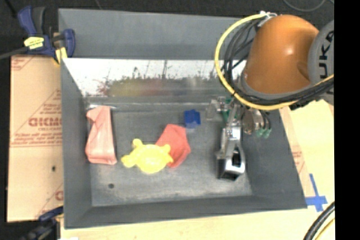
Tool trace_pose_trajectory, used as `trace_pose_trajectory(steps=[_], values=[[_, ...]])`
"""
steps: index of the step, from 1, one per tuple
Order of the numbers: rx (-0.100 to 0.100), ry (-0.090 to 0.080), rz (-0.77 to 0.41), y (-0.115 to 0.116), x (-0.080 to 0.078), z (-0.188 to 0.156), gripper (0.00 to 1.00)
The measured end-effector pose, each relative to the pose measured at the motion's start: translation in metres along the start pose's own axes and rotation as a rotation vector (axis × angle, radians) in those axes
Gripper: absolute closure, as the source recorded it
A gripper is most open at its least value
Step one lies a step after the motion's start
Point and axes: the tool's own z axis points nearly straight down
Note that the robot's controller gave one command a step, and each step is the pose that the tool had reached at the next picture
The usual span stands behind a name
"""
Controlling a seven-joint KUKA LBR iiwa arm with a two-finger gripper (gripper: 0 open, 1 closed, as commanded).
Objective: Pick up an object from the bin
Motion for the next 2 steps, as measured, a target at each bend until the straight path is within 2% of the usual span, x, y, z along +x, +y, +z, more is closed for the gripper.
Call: trace_pose_trajectory(steps=[1,2], values=[[0.0,-0.008,0.0,0.0,-0.001,-0.005,0.0],[0.002,-0.01,-0.125,0.029,-0.009,0.052,0.0]])
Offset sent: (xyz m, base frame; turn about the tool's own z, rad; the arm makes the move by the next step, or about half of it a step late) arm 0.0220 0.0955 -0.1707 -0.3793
